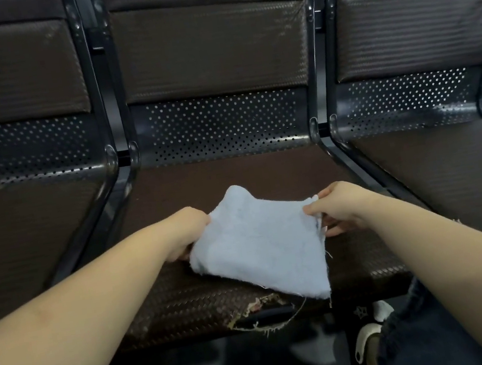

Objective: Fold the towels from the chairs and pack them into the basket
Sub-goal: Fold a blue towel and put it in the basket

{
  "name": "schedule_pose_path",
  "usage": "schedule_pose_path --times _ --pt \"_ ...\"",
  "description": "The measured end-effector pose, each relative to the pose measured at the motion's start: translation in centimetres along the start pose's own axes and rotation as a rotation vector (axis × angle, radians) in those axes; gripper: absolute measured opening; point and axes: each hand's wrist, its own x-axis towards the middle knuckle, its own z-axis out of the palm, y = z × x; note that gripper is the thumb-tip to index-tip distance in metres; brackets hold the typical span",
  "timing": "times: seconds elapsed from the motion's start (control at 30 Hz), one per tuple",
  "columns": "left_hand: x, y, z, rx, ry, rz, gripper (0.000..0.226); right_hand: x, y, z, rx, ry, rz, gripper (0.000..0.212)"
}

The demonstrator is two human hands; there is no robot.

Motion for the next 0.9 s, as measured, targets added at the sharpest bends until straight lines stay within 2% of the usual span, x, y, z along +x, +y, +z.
schedule_pose_path --times 0.1,0.17,0.23,0.33,0.4,0.47,0.5,0.57,0.63,0.67,0.73,0.8,0.9 --pt "-1.3 -0.6 0.6 -0.174 -0.014 0.029 0.027 -0.8 0.0 0.7 -0.135 -0.015 -0.016 0.03" --pt "-2.2 -1.2 0.9 -0.07 -0.022 -0.003 0.041 -1.2 0.1 1.2 -0.231 -0.018 -0.028 0.036" --pt "-3.1 -1.9 1.0 0.034 -0.045 -0.017 0.037 -1.7 0.1 1.5 -0.299 -0.005 -0.026 0.044" --pt "-4.6 -2.8 0.9 -0.042 -0.144 -0.058 0.029 -2.9 0.0 1.9 -0.424 0.029 -0.017 0.06" --pt "-5.6 -3.1 0.9 0.098 -0.088 -0.051 0.028 -3.8 -0.1 2.3 -0.58 0.118 -0.104 0.063" --pt "-6.0 -3.3 1.0 0.341 0.15 0.103 0.028 -4.9 -0.4 3.1 -0.611 0.186 -0.33 0.059" --pt "-6.1 -3.4 1.1 0.432 0.277 0.235 0.03 -5.6 -0.5 3.7 -0.585 0.18 -0.462 0.057" --pt "-6.6 -3.4 2.0 0.526 0.419 0.555 0.04 -6.8 -0.7 5.4 -0.575 0.118 -0.643 0.053" --pt "-6.7 -3.3 3.2 0.646 0.39 0.768 0.05 -7.2 -0.3 7.1 -0.666 0.031 -0.654 0.052" --pt "-6.3 -3.4 3.9 0.742 0.328 0.792 0.052 -6.9 0.1 7.7 -0.743 -0.013 -0.609 0.052" --pt "-4.9 -3.9 4.6 0.902 0.153 0.687 0.054 -6.1 1.1 8.1 -0.893 -0.088 -0.478 0.056" --pt "-3.5 -4.4 4.5 0.928 0.014 0.522 0.057 -5.3 2.0 7.6 -0.951 -0.114 -0.364 0.066" --pt "-2.1 -4.7 4.0 0.861 0.026 0.385 0.071 -4.6 2.9 6.8 -0.933 -0.035 -0.254 0.076"
